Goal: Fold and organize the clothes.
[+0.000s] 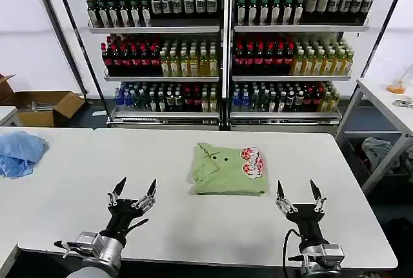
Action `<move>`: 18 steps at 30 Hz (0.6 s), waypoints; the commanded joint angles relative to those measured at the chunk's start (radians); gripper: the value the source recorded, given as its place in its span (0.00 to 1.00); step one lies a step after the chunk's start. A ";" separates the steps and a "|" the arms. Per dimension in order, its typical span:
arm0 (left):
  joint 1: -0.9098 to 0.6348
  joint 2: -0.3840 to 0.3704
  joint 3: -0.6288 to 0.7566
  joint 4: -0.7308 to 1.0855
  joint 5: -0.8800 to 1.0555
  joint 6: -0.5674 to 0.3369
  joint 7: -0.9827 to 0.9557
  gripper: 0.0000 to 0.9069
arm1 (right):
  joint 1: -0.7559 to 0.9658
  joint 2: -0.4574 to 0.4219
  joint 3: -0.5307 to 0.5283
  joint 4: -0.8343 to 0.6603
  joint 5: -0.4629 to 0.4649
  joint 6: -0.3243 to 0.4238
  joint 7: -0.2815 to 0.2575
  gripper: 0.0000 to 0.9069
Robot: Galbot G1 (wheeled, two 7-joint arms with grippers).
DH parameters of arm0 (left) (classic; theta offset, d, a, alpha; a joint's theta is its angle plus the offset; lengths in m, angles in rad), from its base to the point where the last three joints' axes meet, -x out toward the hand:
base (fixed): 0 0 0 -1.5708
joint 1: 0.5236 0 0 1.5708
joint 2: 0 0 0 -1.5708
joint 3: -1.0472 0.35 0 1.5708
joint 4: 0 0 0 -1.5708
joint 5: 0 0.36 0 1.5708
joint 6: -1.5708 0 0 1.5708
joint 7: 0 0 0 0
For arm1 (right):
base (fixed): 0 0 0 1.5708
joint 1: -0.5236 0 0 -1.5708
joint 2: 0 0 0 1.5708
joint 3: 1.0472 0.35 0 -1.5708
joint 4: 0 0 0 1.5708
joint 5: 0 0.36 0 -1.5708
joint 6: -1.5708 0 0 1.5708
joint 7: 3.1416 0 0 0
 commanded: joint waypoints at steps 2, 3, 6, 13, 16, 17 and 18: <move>0.006 -0.005 0.005 -0.007 0.026 0.001 0.026 1.00 | -0.092 0.014 0.012 0.079 -0.079 0.050 -0.009 1.00; 0.005 -0.006 0.005 -0.007 0.027 0.001 0.028 1.00 | -0.094 0.014 0.011 0.080 -0.088 0.054 -0.007 1.00; 0.000 -0.009 0.006 -0.005 0.027 0.002 0.033 1.00 | -0.095 0.012 0.012 0.079 -0.090 0.058 0.000 1.00; -0.014 -0.013 0.008 0.000 0.027 0.007 0.045 1.00 | -0.107 0.011 0.026 0.077 -0.143 0.080 -0.026 1.00; -0.008 -0.017 0.007 -0.006 0.027 0.009 0.050 1.00 | -0.118 0.021 0.026 0.083 -0.141 0.083 -0.024 1.00; -0.004 -0.017 0.006 -0.008 0.028 0.009 0.051 1.00 | -0.121 0.023 0.026 0.083 -0.142 0.084 -0.022 1.00; -0.004 -0.016 0.004 -0.011 0.027 0.009 0.052 1.00 | -0.124 0.025 0.025 0.083 -0.142 0.085 -0.019 1.00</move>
